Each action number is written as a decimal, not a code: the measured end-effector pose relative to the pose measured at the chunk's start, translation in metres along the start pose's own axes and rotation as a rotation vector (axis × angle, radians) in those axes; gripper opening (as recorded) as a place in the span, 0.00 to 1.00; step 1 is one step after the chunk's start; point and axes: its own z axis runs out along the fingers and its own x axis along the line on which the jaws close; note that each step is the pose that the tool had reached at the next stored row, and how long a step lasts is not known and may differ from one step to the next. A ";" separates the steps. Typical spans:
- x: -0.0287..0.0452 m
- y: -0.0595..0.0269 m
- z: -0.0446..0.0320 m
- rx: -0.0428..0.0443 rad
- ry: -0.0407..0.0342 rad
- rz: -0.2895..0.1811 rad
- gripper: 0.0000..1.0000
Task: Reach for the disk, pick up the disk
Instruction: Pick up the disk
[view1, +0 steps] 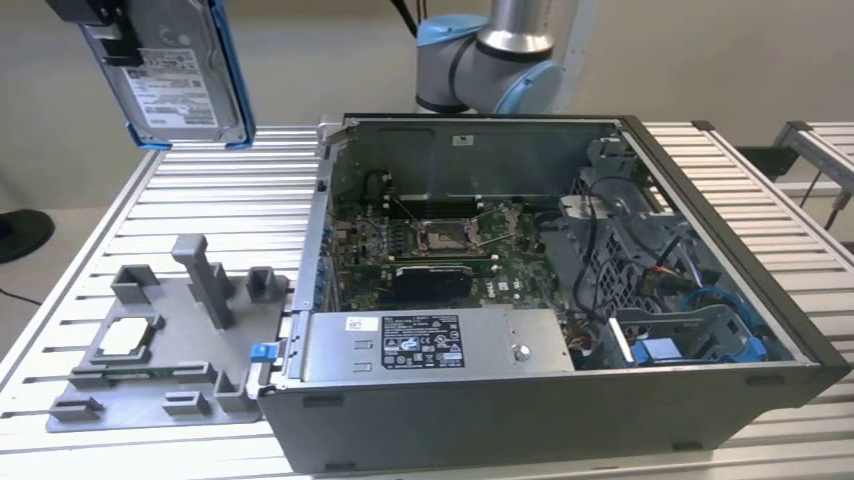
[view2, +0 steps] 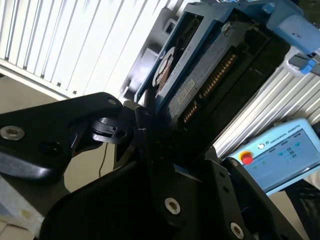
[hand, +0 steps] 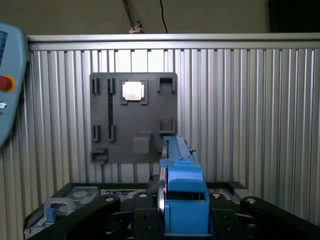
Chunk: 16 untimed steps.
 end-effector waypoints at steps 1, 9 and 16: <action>0.0000 -0.0044 0.0004 -0.0001 0.0000 0.000 0.00; -0.0006 -0.0407 0.0044 -0.0001 0.0000 0.000 0.00; -0.0008 -0.0726 0.0069 -0.0001 0.0001 0.000 0.00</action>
